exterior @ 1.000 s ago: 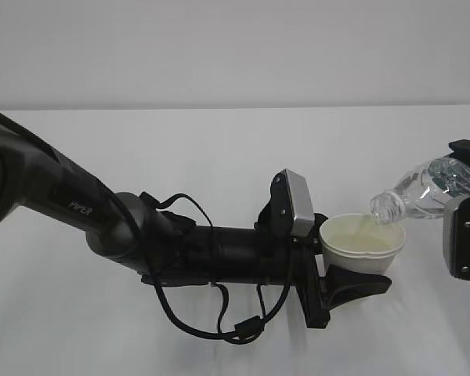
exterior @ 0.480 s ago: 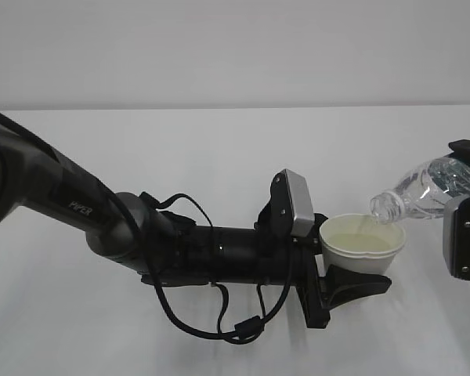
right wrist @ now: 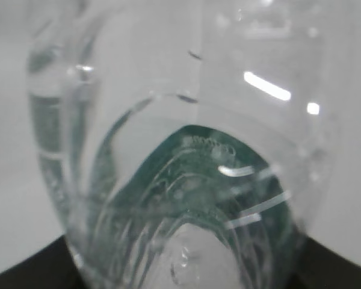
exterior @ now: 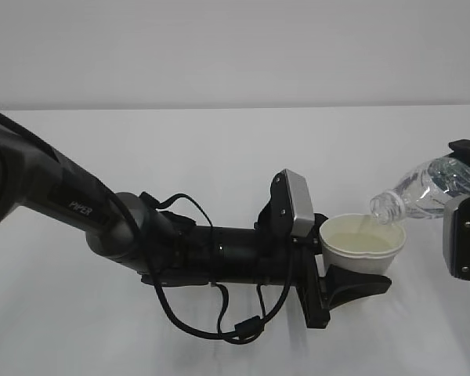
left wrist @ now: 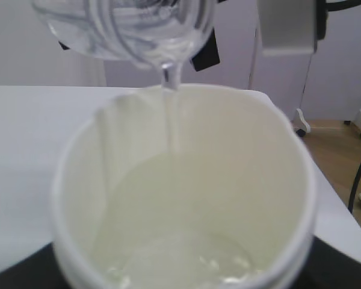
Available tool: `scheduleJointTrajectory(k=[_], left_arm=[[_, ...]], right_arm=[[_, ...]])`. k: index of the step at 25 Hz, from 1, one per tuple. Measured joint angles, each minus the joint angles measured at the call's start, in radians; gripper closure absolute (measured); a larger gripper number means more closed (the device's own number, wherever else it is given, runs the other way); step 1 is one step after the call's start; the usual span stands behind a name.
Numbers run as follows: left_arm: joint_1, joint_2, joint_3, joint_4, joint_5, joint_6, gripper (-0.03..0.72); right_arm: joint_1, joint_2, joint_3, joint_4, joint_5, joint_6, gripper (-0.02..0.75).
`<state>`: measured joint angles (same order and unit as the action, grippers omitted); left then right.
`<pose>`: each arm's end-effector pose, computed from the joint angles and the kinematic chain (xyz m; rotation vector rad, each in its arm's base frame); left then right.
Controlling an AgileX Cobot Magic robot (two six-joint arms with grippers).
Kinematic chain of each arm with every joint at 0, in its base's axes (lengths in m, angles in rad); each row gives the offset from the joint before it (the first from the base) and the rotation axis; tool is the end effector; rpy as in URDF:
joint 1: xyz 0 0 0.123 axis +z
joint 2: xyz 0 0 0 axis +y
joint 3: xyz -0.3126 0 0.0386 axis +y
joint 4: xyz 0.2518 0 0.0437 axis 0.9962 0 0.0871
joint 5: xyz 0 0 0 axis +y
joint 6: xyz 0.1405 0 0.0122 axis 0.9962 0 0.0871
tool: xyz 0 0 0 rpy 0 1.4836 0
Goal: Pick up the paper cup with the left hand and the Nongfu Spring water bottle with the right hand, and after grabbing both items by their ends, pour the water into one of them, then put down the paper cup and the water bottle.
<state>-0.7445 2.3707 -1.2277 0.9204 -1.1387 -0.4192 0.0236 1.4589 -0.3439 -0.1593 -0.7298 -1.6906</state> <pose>0.2927 -0.4083 0.0889 1.2597 1.2961 -1.1638 0.2869 0.0217 0.1890 -1.6614 1.1741 -1.0949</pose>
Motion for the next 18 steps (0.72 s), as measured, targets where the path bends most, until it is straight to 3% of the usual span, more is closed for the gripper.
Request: scheduleJointTrajectory(k=[18], left_arm=[[0.0,0.0,0.0,0.002,0.001,0.0,0.249]], right_arm=[[0.0,0.0,-0.009,0.0,0.018,-0.021,0.332]])
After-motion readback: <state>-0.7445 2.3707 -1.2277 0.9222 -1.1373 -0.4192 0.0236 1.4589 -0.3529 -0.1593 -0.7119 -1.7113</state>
